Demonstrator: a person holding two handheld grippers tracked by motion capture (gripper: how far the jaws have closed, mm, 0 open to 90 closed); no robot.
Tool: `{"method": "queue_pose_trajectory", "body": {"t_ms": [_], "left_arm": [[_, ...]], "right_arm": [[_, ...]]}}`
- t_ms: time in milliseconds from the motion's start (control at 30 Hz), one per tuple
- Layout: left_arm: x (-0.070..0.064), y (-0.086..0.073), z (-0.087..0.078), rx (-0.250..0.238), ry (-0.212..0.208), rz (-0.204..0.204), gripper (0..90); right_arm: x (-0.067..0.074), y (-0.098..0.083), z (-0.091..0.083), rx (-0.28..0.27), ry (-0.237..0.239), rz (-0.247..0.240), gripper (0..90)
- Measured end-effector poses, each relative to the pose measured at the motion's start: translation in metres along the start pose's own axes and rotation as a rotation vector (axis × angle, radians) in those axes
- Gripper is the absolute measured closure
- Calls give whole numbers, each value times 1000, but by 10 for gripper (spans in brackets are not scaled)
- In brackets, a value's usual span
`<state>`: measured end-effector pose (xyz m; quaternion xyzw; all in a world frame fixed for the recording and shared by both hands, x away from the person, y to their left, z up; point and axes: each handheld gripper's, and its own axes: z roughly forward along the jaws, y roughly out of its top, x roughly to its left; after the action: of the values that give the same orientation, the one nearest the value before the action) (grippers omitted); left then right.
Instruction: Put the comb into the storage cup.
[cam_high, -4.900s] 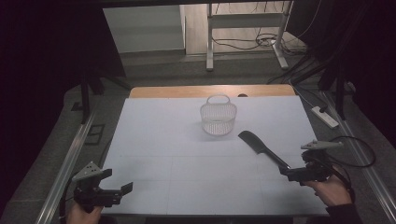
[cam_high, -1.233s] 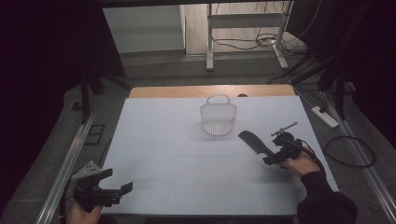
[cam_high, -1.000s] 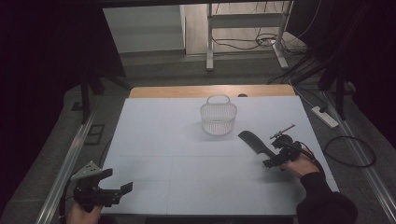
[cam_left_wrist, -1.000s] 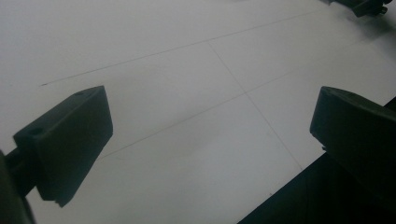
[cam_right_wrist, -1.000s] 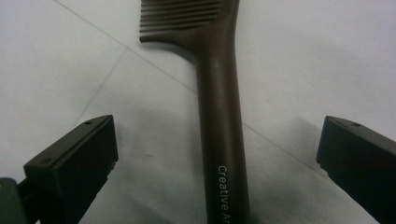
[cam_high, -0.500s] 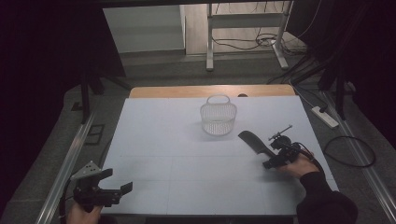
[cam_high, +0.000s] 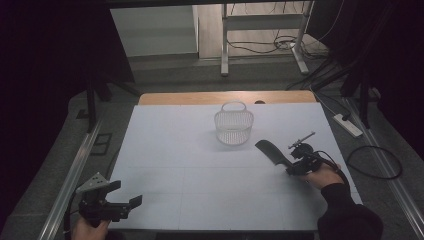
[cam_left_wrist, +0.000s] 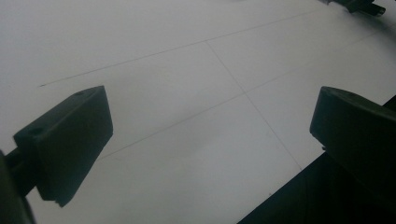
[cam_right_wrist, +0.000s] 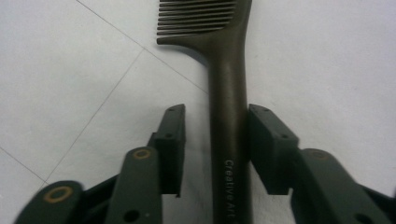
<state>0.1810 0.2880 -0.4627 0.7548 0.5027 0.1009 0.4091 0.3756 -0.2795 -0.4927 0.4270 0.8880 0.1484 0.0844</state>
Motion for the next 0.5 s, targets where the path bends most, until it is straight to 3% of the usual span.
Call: {"method": "queue_pose_trajectory", "body": {"t_ms": [133,500], "left_arm": [[0,0,0,1,1,1,0],[0,0,0,-1,4,0,0]], "right_arm": [[-2,0,-1,8,3,1,715],[-4,0,-1,11,16,19,722]]}}
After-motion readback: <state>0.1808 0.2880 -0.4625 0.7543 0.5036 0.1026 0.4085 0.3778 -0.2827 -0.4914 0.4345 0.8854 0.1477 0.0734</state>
